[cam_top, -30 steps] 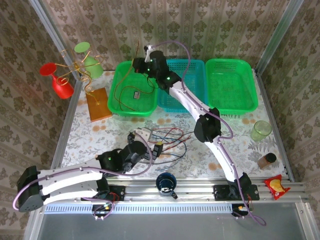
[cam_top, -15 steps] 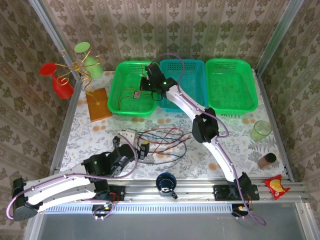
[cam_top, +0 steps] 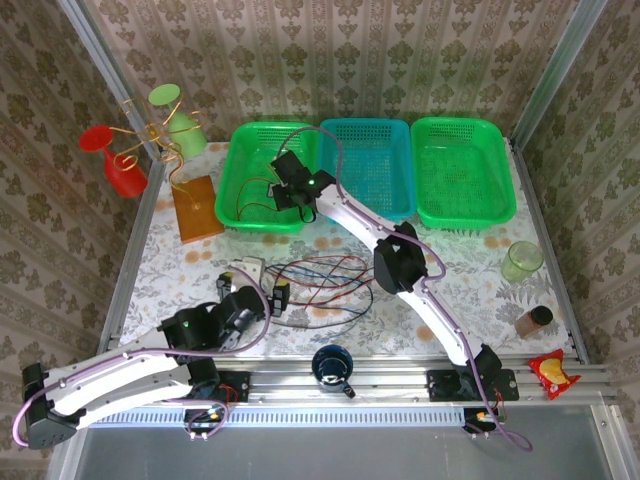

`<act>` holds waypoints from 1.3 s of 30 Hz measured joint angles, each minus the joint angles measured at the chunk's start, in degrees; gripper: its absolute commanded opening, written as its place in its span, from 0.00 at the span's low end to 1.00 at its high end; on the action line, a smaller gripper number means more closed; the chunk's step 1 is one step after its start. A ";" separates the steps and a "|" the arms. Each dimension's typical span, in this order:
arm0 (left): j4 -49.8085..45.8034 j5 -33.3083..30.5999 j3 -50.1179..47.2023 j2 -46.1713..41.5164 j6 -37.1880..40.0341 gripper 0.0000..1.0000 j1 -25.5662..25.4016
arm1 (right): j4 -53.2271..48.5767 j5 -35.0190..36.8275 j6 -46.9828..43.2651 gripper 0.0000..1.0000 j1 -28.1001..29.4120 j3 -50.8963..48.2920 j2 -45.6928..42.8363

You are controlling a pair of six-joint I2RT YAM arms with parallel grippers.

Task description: Untangle the cables

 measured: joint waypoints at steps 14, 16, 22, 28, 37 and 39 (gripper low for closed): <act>-3.04 1.75 2.54 0.00 -0.02 0.98 3.02 | -2.54 1.49 -6.97 0.77 0.26 1.05 -0.87; -3.58 1.99 2.71 0.00 -0.02 0.98 3.58 | -2.58 1.49 -7.61 0.82 0.31 1.05 -1.92; -5.11 3.26 4.68 0.00 0.31 0.98 6.19 | -2.54 1.46 -9.31 0.90 0.24 1.11 -7.45; -7.26 5.35 7.04 0.00 0.74 0.98 9.31 | -2.56 1.46 -9.51 0.90 0.02 1.57 -14.40; -12.28 11.72 8.76 5.75 0.26 0.95 12.61 | -2.89 1.51 -8.48 0.92 -0.20 -12.26 -31.58; -12.83 12.72 8.92 8.04 -0.26 0.95 12.72 | -2.01 1.99 -7.78 0.92 -0.20 -19.47 -36.65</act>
